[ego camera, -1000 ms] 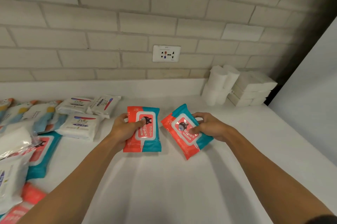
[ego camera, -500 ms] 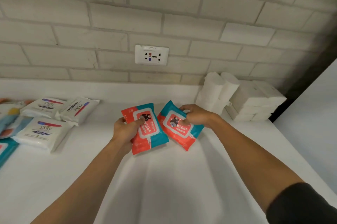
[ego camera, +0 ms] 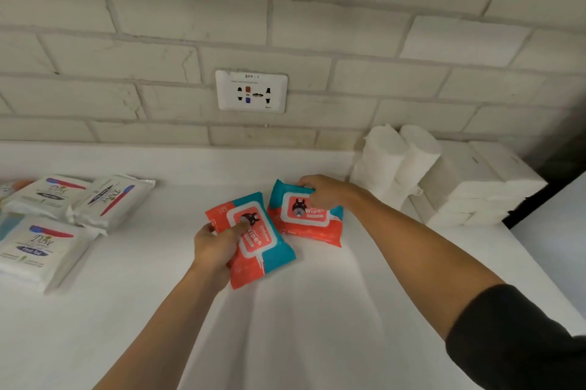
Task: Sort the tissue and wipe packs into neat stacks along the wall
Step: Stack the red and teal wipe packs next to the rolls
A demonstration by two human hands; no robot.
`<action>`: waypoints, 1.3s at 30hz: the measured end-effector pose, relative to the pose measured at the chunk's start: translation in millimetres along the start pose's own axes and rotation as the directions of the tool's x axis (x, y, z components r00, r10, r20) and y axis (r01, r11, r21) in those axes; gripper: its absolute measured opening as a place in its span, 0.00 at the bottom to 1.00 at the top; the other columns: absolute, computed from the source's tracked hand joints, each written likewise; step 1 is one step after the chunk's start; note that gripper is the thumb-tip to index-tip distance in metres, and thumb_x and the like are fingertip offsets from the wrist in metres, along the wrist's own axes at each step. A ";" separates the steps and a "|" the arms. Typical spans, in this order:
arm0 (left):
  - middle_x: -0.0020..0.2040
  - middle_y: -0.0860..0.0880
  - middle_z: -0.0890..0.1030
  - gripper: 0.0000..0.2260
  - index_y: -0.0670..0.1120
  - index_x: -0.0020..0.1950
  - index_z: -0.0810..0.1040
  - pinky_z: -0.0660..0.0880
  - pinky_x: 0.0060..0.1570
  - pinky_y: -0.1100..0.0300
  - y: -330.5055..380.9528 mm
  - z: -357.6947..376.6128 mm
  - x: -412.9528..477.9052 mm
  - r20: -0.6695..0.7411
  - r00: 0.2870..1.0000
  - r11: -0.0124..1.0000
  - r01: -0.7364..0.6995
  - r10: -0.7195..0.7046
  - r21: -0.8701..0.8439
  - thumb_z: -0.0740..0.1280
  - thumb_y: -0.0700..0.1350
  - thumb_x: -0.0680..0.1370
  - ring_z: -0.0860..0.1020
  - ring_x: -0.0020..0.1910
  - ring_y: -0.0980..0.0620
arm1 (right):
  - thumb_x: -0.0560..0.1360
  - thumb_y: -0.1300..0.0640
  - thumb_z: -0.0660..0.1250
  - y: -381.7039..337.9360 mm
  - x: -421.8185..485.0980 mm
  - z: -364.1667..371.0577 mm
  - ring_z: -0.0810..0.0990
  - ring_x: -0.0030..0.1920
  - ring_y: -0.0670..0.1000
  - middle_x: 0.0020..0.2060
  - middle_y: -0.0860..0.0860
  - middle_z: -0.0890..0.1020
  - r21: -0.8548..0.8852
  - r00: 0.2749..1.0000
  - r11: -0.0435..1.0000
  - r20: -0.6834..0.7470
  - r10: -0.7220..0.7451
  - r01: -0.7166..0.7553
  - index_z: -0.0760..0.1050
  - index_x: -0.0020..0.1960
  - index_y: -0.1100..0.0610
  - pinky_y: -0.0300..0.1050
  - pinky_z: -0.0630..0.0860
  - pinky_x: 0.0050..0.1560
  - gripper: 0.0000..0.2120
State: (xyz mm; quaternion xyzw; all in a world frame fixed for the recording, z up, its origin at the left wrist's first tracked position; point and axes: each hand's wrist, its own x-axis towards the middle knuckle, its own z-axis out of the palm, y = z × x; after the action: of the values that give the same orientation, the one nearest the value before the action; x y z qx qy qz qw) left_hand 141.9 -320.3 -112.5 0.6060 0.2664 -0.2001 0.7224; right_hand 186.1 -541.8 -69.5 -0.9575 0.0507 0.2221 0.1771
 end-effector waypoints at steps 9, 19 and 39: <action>0.55 0.46 0.82 0.20 0.48 0.65 0.73 0.80 0.49 0.42 4.5 18.4 14.7 -0.002 1.000 1.000 -0.029 0.029 -0.002 0.72 0.45 0.75 0.83 0.48 0.44 | 0.78 0.58 0.61 12.6 25.9 4.3 0.80 0.53 0.51 0.60 0.49 0.79 -0.076 0.996 0.996 -0.074 -0.048 0.043 0.69 0.68 0.45 0.51 0.81 0.53 0.19; 0.56 0.46 0.82 0.19 0.49 0.65 0.73 0.79 0.52 0.40 2.9 23.1 16.9 -0.034 0.999 0.999 -0.041 0.040 -0.025 0.72 0.46 0.76 0.83 0.48 0.44 | 0.79 0.54 0.64 19.1 -6.8 45.8 0.65 0.67 0.53 0.65 0.49 0.70 0.074 0.922 0.989 -0.377 -0.092 0.129 0.71 0.66 0.43 0.51 0.64 0.70 0.17; 0.54 0.47 0.83 0.16 0.49 0.62 0.74 0.80 0.50 0.42 -1.2 47.1 11.3 0.005 0.997 0.995 -0.073 0.073 -0.064 0.72 0.46 0.76 0.83 0.47 0.45 | 0.80 0.55 0.64 35.1 -13.6 55.3 0.57 0.76 0.50 0.75 0.46 0.62 0.049 0.953 0.991 -0.284 -0.104 0.122 0.66 0.73 0.45 0.49 0.56 0.76 0.23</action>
State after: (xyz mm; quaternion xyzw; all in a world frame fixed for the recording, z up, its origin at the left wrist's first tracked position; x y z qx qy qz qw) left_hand 156.6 -366.4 -114.7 0.5914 0.2476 -0.1670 0.7490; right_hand 145.3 -554.2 -121.0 -0.9742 0.0278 0.0719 0.2120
